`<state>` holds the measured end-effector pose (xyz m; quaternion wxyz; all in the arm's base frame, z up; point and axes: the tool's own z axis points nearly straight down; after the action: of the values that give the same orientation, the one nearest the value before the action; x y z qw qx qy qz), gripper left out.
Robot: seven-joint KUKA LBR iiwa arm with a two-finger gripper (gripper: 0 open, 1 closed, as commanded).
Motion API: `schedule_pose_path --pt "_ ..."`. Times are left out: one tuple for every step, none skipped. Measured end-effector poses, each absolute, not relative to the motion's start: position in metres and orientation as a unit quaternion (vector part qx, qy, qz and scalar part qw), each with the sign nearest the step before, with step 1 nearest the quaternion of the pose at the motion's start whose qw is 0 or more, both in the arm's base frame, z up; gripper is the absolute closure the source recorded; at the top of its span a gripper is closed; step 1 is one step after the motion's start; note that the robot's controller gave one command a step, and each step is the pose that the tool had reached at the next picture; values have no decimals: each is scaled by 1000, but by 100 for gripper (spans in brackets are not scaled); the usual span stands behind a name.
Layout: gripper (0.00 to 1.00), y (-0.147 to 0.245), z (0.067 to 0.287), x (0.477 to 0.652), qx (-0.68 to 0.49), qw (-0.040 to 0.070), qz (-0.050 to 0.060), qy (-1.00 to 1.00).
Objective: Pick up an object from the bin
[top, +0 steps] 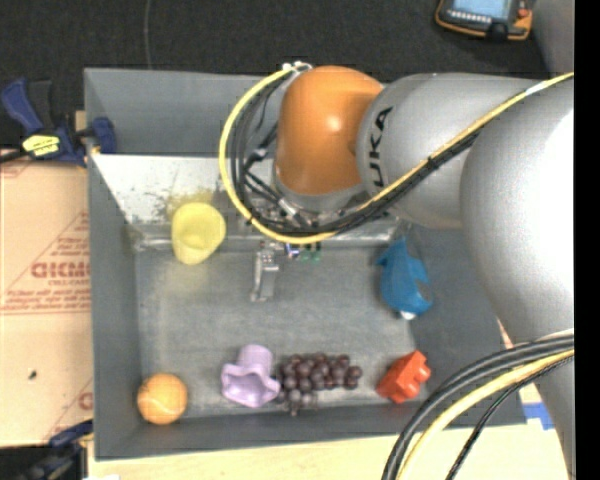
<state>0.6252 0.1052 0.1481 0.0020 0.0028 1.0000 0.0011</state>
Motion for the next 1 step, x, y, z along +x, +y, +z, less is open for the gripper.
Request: schedule_pose_path --pt "0 105 148 625 3 2 1 1000"
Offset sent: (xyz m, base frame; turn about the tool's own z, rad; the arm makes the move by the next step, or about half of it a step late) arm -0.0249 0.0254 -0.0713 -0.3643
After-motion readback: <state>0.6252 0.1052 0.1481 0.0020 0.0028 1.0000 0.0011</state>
